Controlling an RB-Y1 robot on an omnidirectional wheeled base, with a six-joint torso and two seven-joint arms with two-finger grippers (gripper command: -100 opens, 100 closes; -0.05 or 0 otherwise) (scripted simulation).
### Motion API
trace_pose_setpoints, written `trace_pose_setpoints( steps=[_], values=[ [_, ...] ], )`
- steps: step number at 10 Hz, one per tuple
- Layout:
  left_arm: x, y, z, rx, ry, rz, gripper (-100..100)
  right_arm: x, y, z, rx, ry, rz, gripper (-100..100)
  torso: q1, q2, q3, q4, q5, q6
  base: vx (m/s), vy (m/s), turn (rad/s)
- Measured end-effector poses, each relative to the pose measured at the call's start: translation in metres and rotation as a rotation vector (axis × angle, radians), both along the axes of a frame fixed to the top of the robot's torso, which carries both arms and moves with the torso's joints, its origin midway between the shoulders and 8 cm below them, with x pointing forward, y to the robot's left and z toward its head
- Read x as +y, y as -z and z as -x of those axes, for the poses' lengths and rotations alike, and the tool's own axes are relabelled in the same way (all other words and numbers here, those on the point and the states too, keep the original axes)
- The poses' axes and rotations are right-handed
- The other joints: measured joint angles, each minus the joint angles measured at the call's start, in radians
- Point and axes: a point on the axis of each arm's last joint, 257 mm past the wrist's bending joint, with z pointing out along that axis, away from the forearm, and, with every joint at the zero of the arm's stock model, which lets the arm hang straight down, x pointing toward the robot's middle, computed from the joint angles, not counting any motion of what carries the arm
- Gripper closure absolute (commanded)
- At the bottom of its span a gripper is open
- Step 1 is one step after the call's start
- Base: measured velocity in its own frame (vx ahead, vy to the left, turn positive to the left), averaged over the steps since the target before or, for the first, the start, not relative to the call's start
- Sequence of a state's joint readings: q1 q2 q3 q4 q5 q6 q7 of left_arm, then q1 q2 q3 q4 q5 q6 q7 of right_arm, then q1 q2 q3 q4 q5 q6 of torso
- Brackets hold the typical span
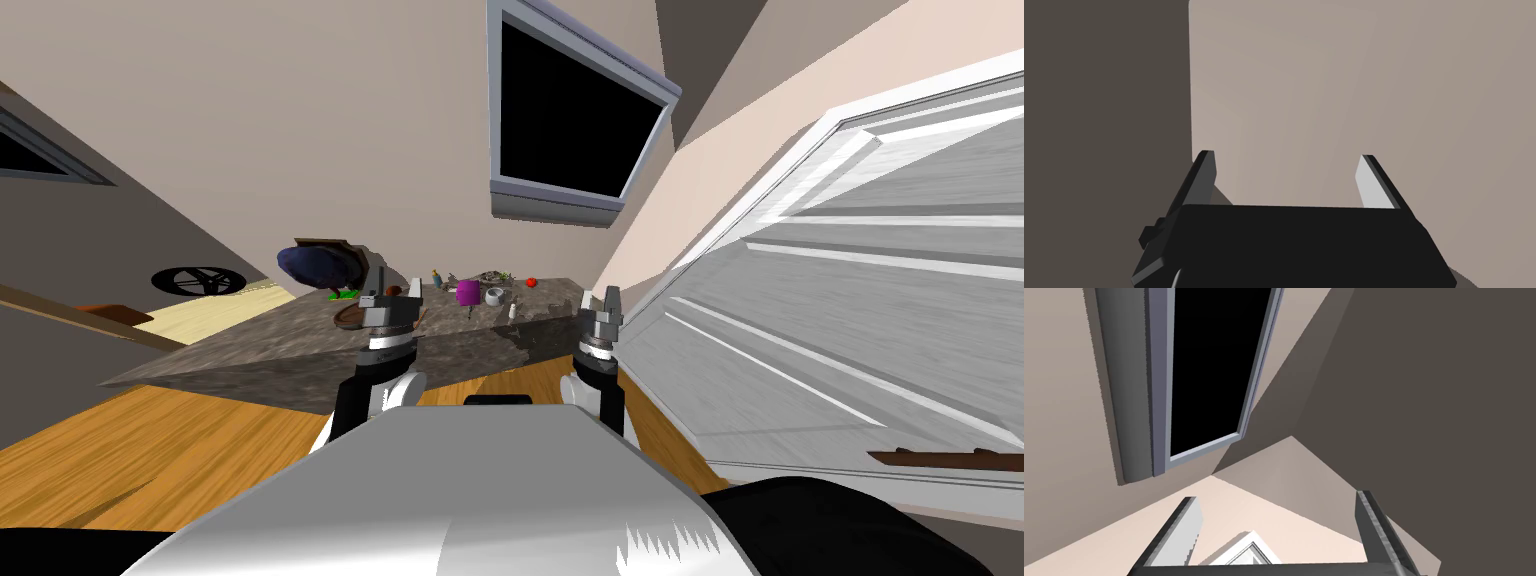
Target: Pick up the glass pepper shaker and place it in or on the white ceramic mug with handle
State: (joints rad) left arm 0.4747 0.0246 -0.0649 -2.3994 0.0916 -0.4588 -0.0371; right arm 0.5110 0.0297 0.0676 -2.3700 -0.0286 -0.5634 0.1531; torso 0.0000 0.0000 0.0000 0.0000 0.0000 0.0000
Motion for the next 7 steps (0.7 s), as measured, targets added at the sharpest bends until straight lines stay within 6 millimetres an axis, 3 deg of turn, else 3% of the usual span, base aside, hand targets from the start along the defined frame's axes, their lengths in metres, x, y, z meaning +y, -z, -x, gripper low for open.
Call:
trace_pose_setpoints(
  steps=[4, 7],
  values=[
    [0.000, 0.000, 0.000, 0.000, 0.000, 0.000, 0, 0.009, 0.020, -0.014, 0.072, 0.007, 0.121, -100, 0.002, -0.001, 0.000, 0.000, 0.001, 0.000, 0.011, 0.038, -0.019],
    [0.000, 0.000, 0.000, 0.000, 0.000, 0.000, 0, 0.003, 0.047, -0.033, 0.161, 0.056, 0.238, -100, 0.005, 0.000, 0.000, 0.000, 0.001, 0.000, -0.001, 0.074, -0.027]
  ],
)
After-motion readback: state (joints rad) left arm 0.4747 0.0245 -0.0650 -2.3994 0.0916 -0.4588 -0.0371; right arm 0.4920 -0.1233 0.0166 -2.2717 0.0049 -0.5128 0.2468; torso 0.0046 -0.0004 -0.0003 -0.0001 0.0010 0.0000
